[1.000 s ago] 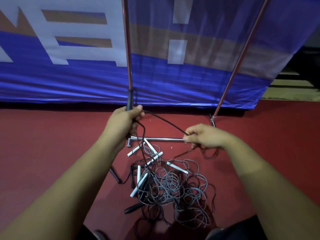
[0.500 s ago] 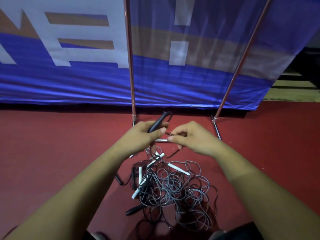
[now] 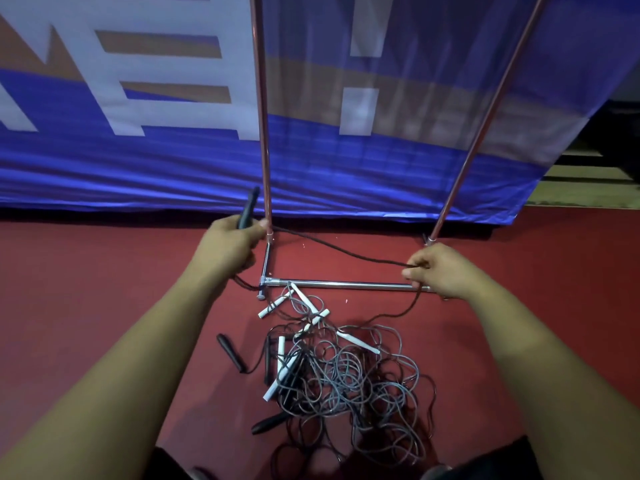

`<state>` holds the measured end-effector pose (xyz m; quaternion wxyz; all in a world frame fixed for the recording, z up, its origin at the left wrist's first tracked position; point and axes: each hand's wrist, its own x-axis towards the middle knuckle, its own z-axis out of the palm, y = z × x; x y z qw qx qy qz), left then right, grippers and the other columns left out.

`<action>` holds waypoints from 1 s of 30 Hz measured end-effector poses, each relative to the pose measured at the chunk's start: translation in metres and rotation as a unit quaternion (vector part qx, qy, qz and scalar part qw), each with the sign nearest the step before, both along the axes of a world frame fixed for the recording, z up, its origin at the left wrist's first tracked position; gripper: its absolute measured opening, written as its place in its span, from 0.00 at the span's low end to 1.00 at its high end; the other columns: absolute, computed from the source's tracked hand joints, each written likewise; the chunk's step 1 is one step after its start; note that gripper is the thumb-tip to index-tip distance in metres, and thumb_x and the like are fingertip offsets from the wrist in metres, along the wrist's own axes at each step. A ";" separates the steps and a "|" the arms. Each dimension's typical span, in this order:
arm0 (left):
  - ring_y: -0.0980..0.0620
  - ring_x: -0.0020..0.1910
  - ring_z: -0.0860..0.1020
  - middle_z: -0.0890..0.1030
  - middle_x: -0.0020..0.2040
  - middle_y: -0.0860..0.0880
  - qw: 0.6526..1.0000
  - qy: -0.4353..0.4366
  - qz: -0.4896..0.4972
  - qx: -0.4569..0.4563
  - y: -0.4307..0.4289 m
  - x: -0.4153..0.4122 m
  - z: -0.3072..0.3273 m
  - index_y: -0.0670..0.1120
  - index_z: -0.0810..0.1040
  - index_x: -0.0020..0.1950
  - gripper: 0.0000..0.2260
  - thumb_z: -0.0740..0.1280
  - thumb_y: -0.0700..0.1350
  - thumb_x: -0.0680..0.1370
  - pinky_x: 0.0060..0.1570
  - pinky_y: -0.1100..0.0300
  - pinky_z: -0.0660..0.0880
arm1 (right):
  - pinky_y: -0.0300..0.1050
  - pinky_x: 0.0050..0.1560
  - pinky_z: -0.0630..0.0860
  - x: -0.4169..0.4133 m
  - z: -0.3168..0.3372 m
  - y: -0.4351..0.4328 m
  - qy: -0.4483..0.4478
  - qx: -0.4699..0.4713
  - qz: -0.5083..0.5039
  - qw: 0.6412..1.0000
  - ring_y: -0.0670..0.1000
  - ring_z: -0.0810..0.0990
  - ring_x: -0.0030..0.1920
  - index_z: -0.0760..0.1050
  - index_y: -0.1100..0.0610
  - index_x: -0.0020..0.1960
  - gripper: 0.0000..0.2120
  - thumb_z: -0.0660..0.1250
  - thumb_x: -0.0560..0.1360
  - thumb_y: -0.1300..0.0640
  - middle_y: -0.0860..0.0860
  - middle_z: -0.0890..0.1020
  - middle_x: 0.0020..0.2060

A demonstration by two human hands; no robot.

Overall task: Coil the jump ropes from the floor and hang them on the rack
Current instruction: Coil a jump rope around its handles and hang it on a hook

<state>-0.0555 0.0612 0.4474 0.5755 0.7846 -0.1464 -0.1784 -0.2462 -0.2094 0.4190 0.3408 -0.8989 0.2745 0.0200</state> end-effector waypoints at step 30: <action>0.53 0.24 0.68 0.69 0.27 0.51 0.998 -0.036 -0.015 -0.040 -0.021 -0.011 -0.012 0.48 0.71 0.38 0.12 0.67 0.48 0.81 0.25 0.62 0.65 | 0.40 0.30 0.77 0.016 0.011 0.036 -0.138 0.322 -0.036 0.936 0.51 0.80 0.27 0.77 0.59 0.51 0.09 0.68 0.75 0.71 0.54 0.77 0.31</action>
